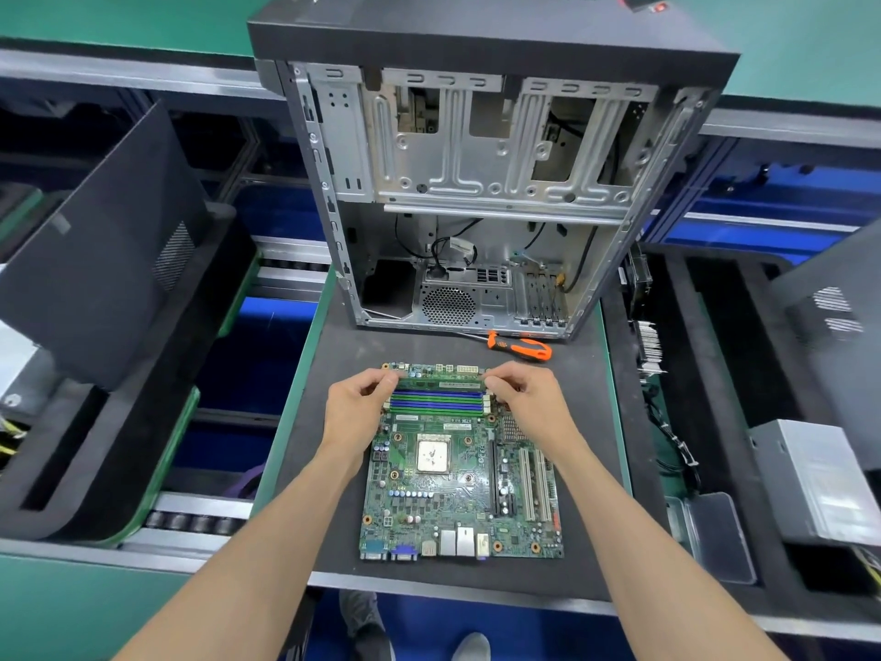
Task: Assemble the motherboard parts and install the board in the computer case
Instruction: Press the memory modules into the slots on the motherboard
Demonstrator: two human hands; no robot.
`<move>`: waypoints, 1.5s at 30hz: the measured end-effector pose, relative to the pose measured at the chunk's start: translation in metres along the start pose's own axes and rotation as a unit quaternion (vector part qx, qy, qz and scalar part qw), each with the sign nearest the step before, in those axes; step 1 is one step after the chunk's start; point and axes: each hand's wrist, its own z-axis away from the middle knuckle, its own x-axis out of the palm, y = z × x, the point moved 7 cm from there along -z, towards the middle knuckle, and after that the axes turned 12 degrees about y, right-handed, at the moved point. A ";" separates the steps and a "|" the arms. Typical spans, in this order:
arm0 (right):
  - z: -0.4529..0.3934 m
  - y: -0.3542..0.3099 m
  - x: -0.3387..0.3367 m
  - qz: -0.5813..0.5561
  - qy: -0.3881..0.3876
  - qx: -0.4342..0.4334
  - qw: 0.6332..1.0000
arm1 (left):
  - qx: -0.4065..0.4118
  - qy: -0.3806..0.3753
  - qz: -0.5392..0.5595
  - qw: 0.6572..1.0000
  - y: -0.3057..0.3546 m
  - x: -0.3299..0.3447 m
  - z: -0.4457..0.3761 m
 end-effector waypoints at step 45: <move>-0.008 0.009 0.014 -0.022 0.005 0.240 0.971 | -0.152 0.049 -0.088 0.983 -0.007 0.000 -0.019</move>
